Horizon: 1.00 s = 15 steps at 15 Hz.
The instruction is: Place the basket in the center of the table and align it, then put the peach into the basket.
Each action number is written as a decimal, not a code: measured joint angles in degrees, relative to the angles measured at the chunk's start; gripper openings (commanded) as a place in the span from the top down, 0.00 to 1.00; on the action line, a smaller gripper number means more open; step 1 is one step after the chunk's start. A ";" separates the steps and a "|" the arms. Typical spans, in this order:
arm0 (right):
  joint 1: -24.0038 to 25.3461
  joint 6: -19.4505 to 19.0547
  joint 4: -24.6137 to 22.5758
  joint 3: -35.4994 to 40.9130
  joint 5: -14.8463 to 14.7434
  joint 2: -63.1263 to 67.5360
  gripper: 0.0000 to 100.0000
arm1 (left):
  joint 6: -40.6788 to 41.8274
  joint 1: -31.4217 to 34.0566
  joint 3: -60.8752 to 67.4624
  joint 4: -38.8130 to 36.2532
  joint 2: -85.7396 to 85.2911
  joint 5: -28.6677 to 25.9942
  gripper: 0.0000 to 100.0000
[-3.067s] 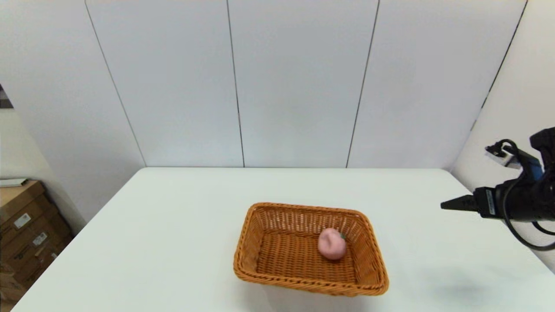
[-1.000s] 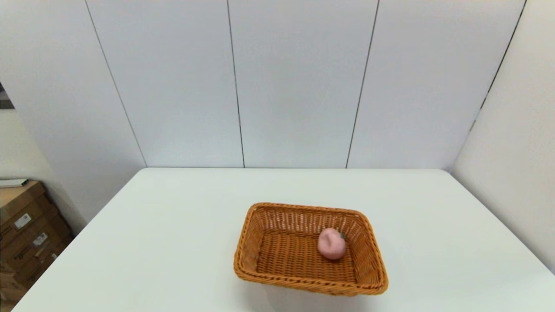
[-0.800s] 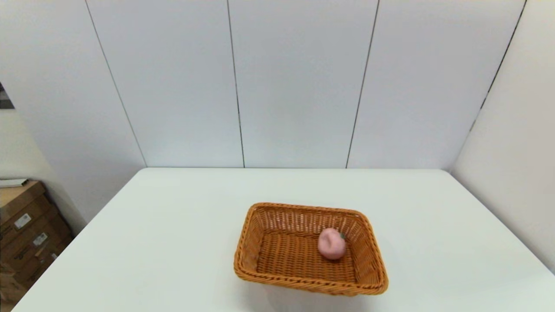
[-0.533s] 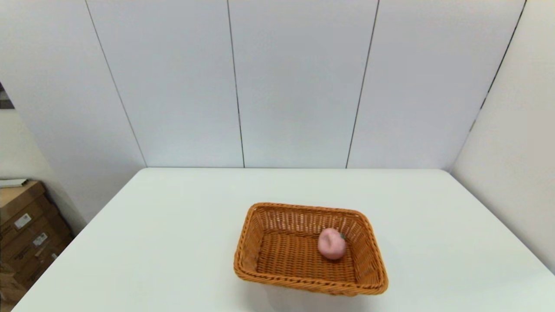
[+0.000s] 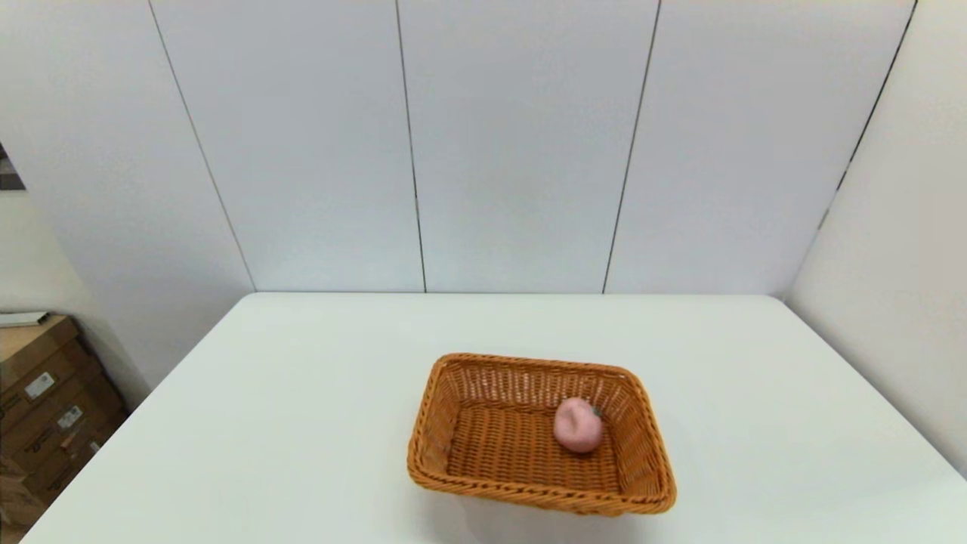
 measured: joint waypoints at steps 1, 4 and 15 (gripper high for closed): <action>-0.99 -0.48 0.27 0.12 1.57 -0.71 0.00 | 0.02 0.00 0.02 -0.02 0.00 -0.02 0.00; -3.15 -2.24 3.63 0.32 2.99 -4.44 0.00 | -0.02 0.00 0.02 0.00 0.00 0.00 0.00; -4.02 -4.61 6.80 0.32 2.07 -15.35 0.00 | 0.00 0.00 0.00 0.00 0.00 -0.02 0.00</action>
